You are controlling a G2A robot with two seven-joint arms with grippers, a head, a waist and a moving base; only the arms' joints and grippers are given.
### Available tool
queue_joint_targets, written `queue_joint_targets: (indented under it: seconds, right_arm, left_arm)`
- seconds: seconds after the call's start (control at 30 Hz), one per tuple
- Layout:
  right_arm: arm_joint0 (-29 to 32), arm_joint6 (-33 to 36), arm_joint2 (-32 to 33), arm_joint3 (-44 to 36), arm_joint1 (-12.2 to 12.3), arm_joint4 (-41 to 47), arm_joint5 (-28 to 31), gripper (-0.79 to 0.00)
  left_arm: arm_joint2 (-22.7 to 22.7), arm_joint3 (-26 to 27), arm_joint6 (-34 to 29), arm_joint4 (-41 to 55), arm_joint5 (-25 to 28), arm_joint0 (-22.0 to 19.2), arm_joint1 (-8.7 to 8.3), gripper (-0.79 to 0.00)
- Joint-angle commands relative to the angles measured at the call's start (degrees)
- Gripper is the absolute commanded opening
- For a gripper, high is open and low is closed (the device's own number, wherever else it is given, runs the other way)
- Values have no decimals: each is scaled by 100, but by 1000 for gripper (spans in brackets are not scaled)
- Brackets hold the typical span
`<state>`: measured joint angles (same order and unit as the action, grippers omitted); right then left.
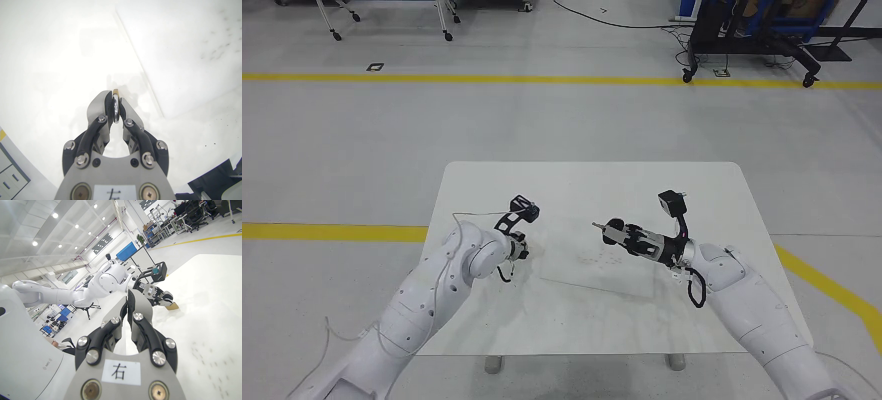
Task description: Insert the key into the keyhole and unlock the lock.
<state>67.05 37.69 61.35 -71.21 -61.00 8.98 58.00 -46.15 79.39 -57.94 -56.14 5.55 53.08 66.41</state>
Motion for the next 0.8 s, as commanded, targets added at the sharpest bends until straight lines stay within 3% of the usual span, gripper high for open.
queue_joint_targets:
  seconds: [0.0, 0.23, 0.77]
  right_arm:
    - [0, 0, 0, 0, 0, 0, 0, -785]
    - [0, 0, 0, 0, 0, 0, 0, -785]
    - [0, 0, 0, 0, 0, 0, 0, -785]
  left_arm:
    - [-31, 36, -13, -19, 6, 26, -4, -785]
    - [-134, 185, -63, -87, 33, 137, -21, -785]
    - [-853, 109, -98, 648, 837, 357, -173, -785]
